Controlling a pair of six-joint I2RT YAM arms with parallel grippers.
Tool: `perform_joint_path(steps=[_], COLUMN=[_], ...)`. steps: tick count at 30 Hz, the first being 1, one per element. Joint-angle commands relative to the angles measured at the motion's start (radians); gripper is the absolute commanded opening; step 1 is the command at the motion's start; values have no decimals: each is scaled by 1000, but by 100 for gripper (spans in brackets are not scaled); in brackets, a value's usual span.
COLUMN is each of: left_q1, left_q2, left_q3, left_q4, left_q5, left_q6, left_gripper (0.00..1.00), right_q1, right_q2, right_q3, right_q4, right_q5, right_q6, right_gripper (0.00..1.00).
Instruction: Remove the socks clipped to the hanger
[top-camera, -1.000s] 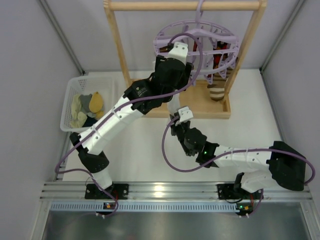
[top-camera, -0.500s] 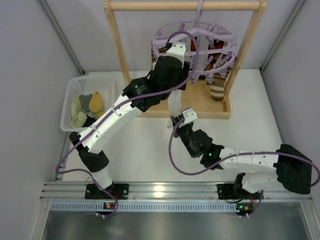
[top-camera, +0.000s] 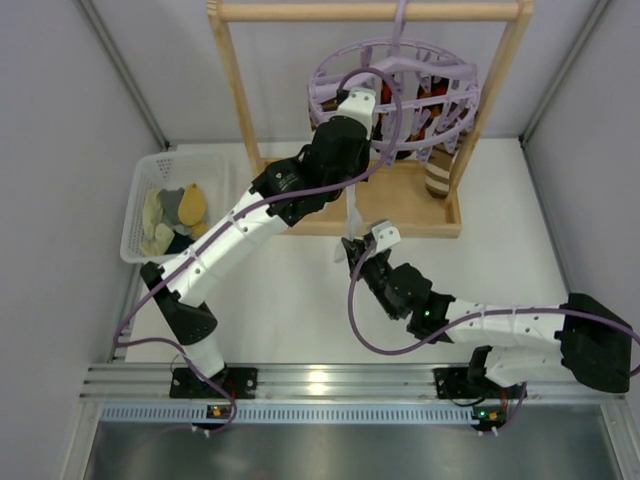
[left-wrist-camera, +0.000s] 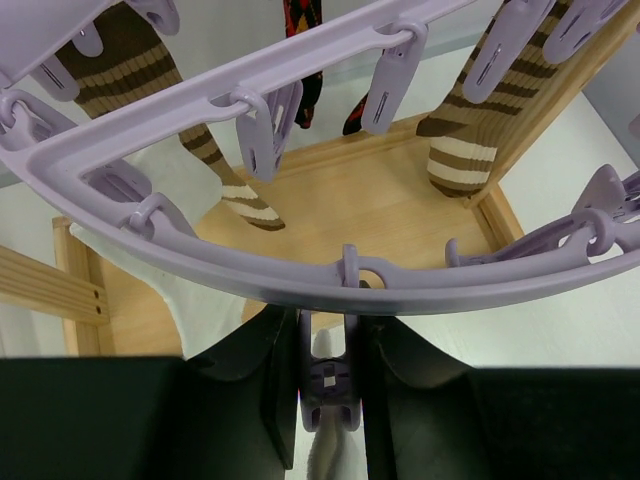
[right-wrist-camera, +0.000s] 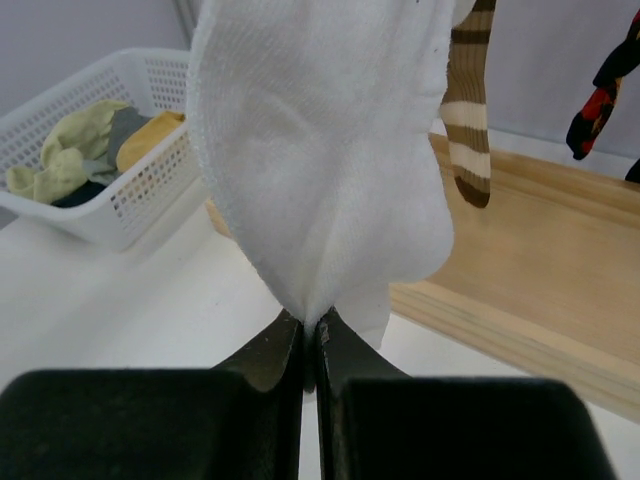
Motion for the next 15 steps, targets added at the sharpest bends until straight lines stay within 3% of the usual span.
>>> perform_joint_path(steps=[1, 4, 6, 15], left_q1=[5, 7, 8, 8], left_q2=[-47, -46, -50, -113], left_q3=[5, 10, 5, -53], left_q4=[57, 56, 57, 54], left_q5=[-12, -23, -23, 35], left_q6=[8, 11, 11, 11], left_gripper=[7, 2, 5, 57], right_q1=[18, 23, 26, 24], right_q2=[-39, -56, -76, -174], right_q3=[-43, -86, -111, -122], right_q4=[29, 25, 12, -168], right_q5=[-29, -31, -31, -95], right_q6=[51, 80, 97, 158], right_gripper=[0, 0, 0, 0])
